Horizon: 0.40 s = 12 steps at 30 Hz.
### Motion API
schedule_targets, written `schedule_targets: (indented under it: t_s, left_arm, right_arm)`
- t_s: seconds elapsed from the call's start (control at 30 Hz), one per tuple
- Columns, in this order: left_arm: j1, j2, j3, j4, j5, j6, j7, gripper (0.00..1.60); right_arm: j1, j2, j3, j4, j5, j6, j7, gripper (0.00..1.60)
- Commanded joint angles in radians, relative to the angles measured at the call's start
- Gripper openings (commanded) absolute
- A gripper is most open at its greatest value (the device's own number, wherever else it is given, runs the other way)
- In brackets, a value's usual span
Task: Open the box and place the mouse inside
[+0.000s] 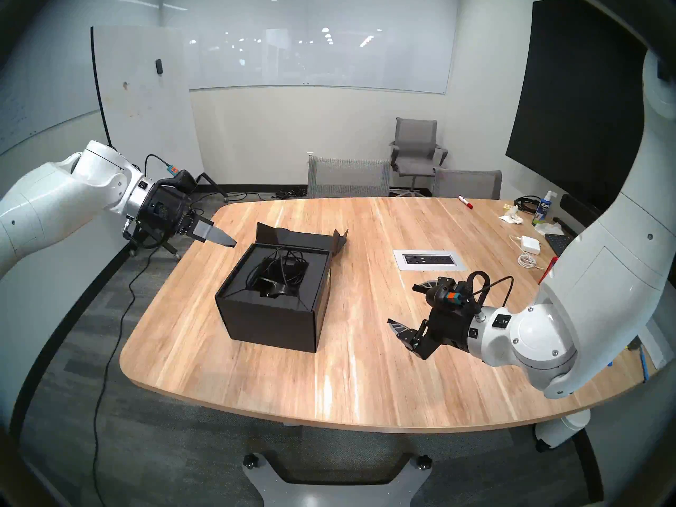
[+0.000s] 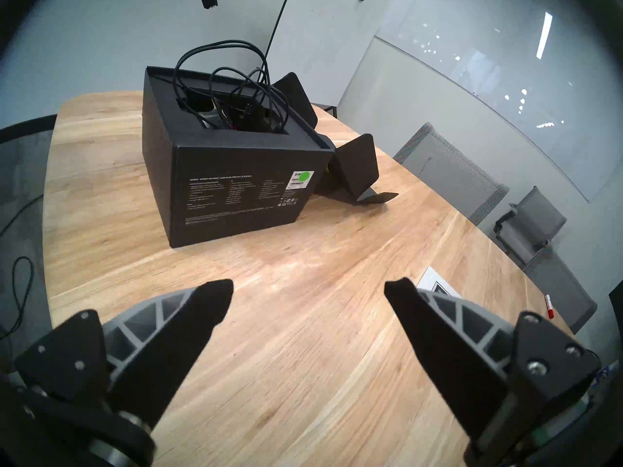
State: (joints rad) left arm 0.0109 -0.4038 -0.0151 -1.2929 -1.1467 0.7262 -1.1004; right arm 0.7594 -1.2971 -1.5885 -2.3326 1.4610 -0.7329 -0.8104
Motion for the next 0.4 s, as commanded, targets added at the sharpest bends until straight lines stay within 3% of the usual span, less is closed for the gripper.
schedule_targets:
  t_s: [0.0,0.37]
  left_arm:
    - [-0.019,0.000,-0.014,0.001,-0.004,-0.001,-0.019,1.60]
    - [-0.020,0.000,-0.013,0.001,-0.004,-0.001,-0.020,1.60]
  right_arm:
    - [0.000,-0.013,0.003,-0.004,-0.043,0.007,-0.082,1.60]
    - [-0.007,-0.014,0.003,-0.005,-0.063,0.007,-0.110,1.60]
